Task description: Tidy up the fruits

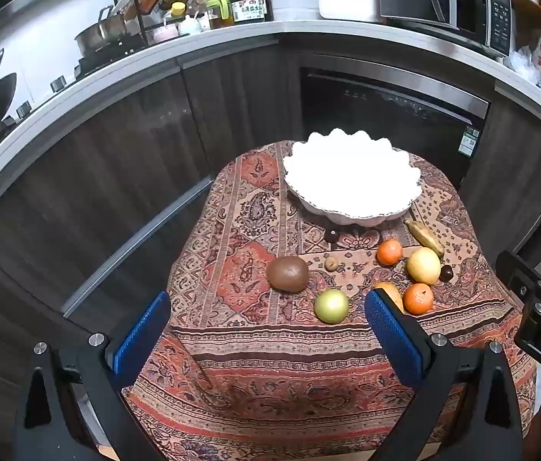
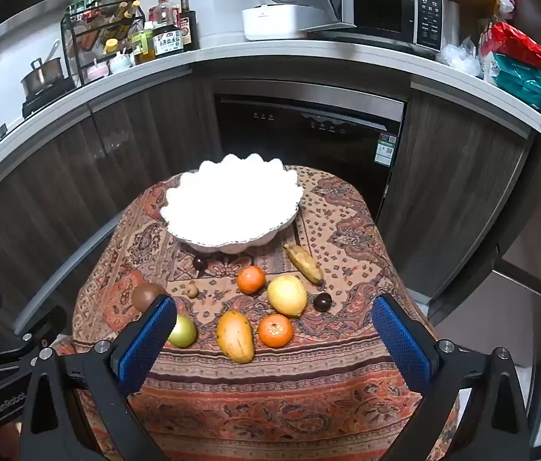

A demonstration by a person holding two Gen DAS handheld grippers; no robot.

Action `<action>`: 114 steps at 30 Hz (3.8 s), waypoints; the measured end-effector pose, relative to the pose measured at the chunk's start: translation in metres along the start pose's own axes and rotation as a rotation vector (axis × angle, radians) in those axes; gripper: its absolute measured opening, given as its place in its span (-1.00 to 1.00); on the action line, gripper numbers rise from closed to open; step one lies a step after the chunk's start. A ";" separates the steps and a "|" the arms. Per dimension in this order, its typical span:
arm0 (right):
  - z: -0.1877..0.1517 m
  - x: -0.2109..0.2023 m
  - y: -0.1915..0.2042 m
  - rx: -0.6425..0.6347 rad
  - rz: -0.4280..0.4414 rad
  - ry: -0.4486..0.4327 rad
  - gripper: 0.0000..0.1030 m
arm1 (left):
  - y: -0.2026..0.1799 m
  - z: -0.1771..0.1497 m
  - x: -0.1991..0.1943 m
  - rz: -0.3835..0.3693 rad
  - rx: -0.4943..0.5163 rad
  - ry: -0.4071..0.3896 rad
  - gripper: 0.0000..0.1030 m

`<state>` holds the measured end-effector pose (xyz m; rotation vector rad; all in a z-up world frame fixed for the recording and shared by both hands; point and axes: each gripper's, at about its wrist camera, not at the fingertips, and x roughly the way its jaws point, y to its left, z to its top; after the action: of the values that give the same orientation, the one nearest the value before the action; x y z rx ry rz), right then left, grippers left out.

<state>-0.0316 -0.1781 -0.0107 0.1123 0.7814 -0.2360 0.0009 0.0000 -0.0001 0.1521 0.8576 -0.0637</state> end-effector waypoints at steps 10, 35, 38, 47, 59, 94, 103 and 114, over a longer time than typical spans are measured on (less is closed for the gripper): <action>-0.002 -0.005 -0.001 0.004 0.001 -0.006 1.00 | 0.000 0.000 -0.001 -0.004 -0.002 -0.007 1.00; -0.002 -0.004 -0.002 0.005 0.000 -0.010 1.00 | 0.001 -0.003 -0.003 -0.004 -0.001 -0.005 1.00; -0.002 -0.004 -0.002 0.006 0.000 -0.010 1.00 | 0.001 -0.003 -0.003 -0.004 -0.001 -0.005 1.00; -0.002 -0.004 -0.002 0.005 0.000 -0.009 1.00 | -0.001 -0.003 -0.002 -0.005 -0.001 -0.004 1.00; -0.003 -0.004 -0.002 0.006 0.000 -0.010 1.00 | -0.006 -0.007 -0.001 -0.008 0.001 0.001 1.00; -0.003 -0.006 -0.006 0.009 -0.006 -0.012 1.00 | -0.007 -0.007 0.000 -0.014 0.001 0.007 1.00; -0.004 0.000 -0.007 0.010 -0.010 0.001 1.00 | -0.008 -0.007 0.009 -0.012 0.009 0.026 1.00; -0.010 0.021 -0.010 0.017 -0.020 0.037 1.00 | -0.015 -0.010 0.027 -0.037 0.041 0.054 0.99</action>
<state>-0.0266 -0.1895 -0.0323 0.1252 0.8181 -0.2597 0.0093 -0.0131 -0.0289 0.1776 0.9136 -0.1120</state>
